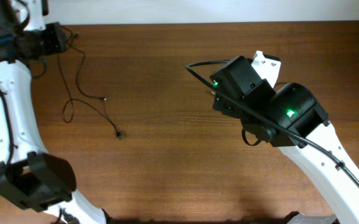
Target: Untangle cables
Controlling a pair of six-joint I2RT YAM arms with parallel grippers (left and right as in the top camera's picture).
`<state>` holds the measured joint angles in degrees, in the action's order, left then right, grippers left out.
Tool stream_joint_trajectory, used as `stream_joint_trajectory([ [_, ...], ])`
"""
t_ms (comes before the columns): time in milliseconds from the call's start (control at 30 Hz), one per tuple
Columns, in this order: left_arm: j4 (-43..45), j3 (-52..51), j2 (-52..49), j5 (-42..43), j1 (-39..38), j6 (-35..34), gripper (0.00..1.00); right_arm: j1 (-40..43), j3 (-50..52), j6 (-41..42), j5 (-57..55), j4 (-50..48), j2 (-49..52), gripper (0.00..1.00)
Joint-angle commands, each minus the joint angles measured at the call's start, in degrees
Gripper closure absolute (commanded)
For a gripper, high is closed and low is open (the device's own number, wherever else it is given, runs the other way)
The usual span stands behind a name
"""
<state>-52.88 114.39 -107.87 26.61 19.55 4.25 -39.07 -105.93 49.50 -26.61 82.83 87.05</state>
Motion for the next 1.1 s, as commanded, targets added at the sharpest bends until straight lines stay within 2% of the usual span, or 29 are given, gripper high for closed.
stream_joint_trajectory([
  [0,0.83,0.79,-5.20,37.55,5.27,9.57,1.00,0.20,0.02,0.24,0.09,-0.59,-0.44,0.02],
  [67,2.29,0.79,-7.48,49.00,5.70,9.55,1.00,0.20,0.02,0.24,0.09,-1.68,-0.44,0.02],
  [100,2.78,0.79,-7.78,51.06,4.76,9.29,1.00,0.20,0.02,0.22,0.09,-2.60,-0.42,0.02],
  [167,3.82,0.98,-7.72,50.97,1.73,8.46,1.00,0.20,0.02,0.22,0.11,-3.32,-0.28,0.02],
  [300,16.15,2.08,-7.72,50.14,-6.36,-5.40,1.00,0.20,0.02,0.22,0.55,-2.27,1.18,0.02],
  [367,19.28,4.63,-7.72,50.07,-8.81,-8.63,1.00,0.20,0.02,0.20,0.57,-2.01,1.51,0.02],
  [467,18.23,11.47,-7.72,44.02,-11.21,-11.37,1.00,0.20,0.02,0.20,0.55,-2.01,1.51,0.02],
  [567,7.91,21.03,-7.72,24.76,-12.46,-9.29,1.00,0.20,0.02,0.20,0.55,-1.99,1.51,0.02],
  [667,-5.81,28.13,-7.72,5.66,-13.99,-1.07,1.00,0.20,0.02,0.22,0.55,-2.10,1.51,0.02],
  [700,-8.55,28.63,-7.72,3.30,-14.69,1.92,1.00,0.20,0.02,0.22,0.55,-2.25,1.51,0.02],
  [733,-9.92,28.63,-7.72,3.34,-14.97,3.85,1.00,0.20,0.02,0.24,0.55,-2.34,1.51,0.02],
  [867,-14.10,28.35,-8.20,3.91,-14.75,4.15,1.00,0.20,0.02,0.22,1.03,-2.01,1.51,0.02],
  [933,-16.31,28.20,-9.05,3.91,-13.60,7.08,1.00,0.20,0.02,0.22,1.97,-1.99,1.51,0.02],
  [1067,-18.10,28.13,-13.49,3.52,-6.60,8.11,1.00,0.09,0.02,-0.24,3.06,-2.01,1.51,0.01],
])
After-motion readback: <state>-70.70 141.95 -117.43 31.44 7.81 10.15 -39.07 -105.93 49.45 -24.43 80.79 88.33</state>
